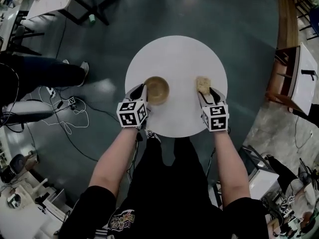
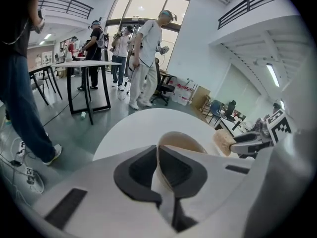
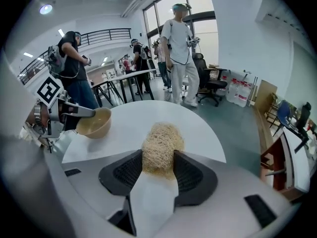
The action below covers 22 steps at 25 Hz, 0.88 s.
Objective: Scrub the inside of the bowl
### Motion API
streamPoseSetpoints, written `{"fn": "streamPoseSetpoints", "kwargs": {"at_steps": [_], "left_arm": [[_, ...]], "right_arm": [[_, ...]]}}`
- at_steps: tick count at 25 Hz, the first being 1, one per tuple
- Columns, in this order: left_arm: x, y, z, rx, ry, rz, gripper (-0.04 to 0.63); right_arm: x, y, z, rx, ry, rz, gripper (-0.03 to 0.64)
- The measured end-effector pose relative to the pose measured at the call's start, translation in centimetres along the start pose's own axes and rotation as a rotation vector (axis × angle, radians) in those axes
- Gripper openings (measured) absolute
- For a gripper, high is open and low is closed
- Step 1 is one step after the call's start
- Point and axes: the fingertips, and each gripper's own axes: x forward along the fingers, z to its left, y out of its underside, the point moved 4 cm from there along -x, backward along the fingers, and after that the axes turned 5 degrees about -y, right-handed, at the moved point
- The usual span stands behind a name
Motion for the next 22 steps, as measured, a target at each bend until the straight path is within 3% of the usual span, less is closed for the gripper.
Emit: {"fn": "streamPoseSetpoints", "kwargs": {"at_steps": [16, 22], "left_arm": [[2.5, -0.2, 0.9, 0.015, 0.012, 0.015, 0.021], [2.7, -0.3, 0.7, 0.046, 0.054, 0.002, 0.023]], "right_arm": [[2.5, -0.2, -0.6, 0.007, 0.006, 0.015, 0.206], [2.6, -0.3, -0.2, -0.014, -0.001, 0.017, 0.21]]}}
